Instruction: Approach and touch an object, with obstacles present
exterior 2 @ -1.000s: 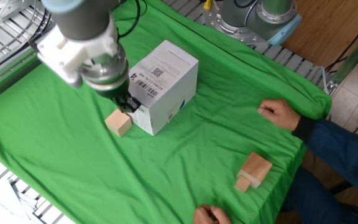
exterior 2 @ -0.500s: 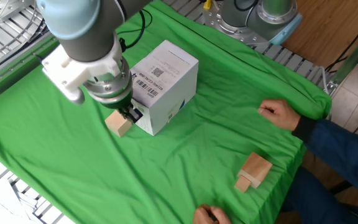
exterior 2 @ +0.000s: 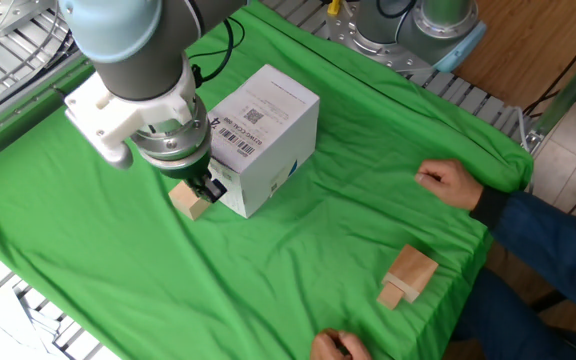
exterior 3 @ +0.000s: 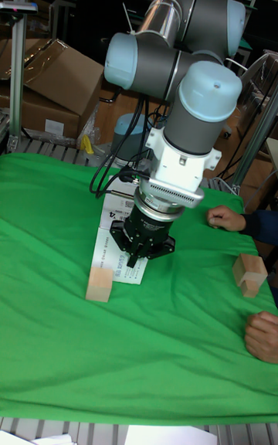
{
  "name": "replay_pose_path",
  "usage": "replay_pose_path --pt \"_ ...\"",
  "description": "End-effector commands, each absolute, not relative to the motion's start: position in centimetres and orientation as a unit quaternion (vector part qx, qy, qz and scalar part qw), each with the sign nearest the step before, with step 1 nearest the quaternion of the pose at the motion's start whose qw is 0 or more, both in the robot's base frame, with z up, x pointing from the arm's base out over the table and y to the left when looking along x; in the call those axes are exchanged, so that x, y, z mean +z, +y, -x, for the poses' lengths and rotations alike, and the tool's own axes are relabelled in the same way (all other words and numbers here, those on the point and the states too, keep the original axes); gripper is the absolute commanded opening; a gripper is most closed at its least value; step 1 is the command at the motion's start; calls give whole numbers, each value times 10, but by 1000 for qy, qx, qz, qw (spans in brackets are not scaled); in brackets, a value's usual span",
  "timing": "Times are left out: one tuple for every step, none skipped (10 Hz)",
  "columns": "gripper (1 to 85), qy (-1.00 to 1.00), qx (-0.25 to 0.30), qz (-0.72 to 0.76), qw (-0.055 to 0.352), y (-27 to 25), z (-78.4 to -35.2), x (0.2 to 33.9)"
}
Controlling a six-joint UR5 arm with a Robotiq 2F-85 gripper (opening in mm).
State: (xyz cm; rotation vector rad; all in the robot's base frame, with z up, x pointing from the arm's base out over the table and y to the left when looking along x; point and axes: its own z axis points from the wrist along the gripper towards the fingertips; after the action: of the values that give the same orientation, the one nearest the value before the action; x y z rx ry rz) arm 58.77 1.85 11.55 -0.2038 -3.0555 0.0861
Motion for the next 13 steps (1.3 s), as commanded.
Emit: replay_pose_path --pt "23 -997 7 66 29 28 -594 118" --pt "23 -997 7 64 31 28 -593 118" --pt "23 -998 8 57 24 27 -597 118" --pt "23 -999 5 47 3 28 -608 117" --pt "23 -999 3 44 -10 29 -615 117" --pt "23 -999 1 46 -11 30 -615 117" --pt "23 -999 1 46 -9 30 -614 117" --pt "23 -999 -3 48 -5 32 -612 117" --pt "23 -999 -6 51 2 33 -611 111" --pt "23 -998 -1 54 15 30 -611 98" --pt "23 -998 8 58 32 26 -612 85" --pt "23 -997 15 63 51 25 -611 73" --pt "23 -996 24 60 66 22 -608 59"
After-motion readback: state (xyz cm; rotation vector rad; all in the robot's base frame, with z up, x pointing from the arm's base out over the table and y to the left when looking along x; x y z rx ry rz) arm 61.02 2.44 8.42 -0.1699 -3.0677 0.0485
